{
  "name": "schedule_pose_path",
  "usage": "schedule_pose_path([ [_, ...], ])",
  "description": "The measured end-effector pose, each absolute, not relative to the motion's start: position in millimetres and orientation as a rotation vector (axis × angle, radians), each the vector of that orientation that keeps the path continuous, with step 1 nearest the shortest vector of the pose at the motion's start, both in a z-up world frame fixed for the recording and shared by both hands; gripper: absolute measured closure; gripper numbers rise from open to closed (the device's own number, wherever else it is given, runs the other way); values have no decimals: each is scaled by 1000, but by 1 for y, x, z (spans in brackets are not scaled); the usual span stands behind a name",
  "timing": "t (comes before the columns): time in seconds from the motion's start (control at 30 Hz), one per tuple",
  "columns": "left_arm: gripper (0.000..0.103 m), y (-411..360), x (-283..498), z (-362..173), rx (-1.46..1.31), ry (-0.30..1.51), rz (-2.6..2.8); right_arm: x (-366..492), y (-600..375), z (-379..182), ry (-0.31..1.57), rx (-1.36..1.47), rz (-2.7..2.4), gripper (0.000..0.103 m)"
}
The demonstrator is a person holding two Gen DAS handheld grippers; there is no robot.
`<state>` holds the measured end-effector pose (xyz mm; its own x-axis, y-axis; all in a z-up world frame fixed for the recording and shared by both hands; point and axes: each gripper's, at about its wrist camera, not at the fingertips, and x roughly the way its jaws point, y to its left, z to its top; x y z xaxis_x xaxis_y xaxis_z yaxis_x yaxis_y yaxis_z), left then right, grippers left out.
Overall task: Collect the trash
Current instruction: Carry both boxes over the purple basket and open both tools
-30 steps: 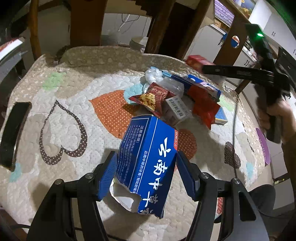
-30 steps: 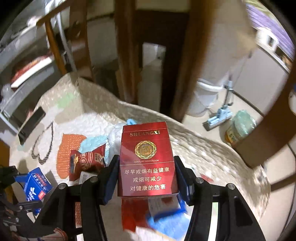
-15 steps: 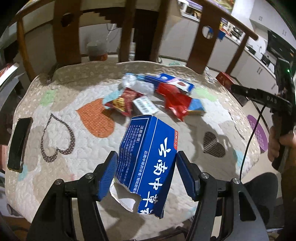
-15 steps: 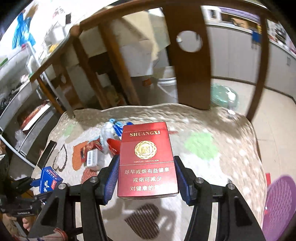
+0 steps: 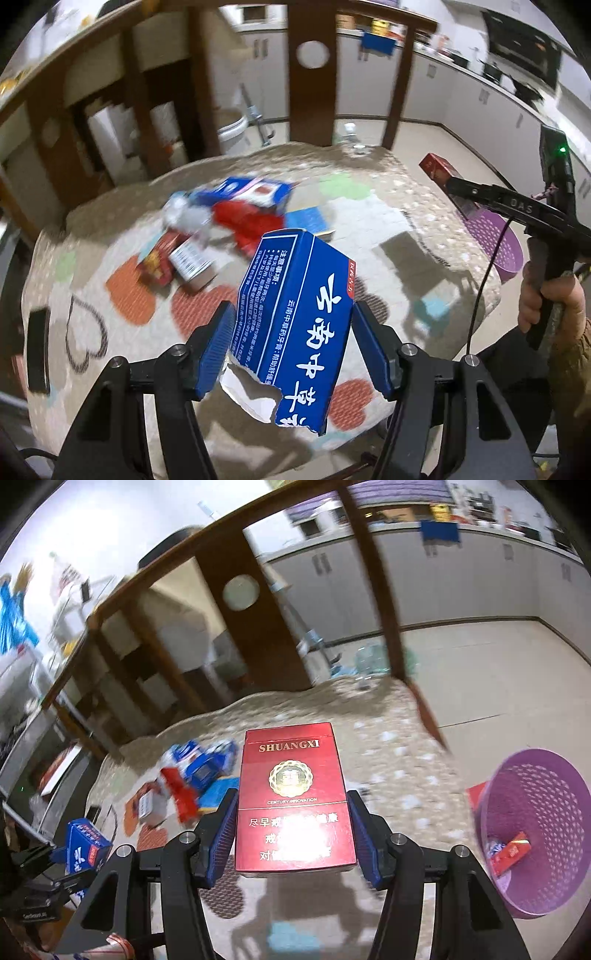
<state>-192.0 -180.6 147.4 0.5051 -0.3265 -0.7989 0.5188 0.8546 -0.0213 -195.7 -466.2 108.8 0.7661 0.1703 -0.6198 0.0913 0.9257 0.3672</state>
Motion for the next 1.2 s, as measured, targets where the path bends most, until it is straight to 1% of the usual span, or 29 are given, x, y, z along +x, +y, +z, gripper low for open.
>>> schedule_pose_path([
  [0.5, 39, -323, -175, 159, 296, 871, -731, -238, -572, 83, 558, 505, -228, 42],
  [0.8, 39, -419, -165, 139, 277, 952, -883, -272, -627, 82, 518, 551, -425, 42],
  [1.2, 39, -525, -167, 117, 323, 988, -983, -295, -673, 65, 546, 657, -540, 41],
])
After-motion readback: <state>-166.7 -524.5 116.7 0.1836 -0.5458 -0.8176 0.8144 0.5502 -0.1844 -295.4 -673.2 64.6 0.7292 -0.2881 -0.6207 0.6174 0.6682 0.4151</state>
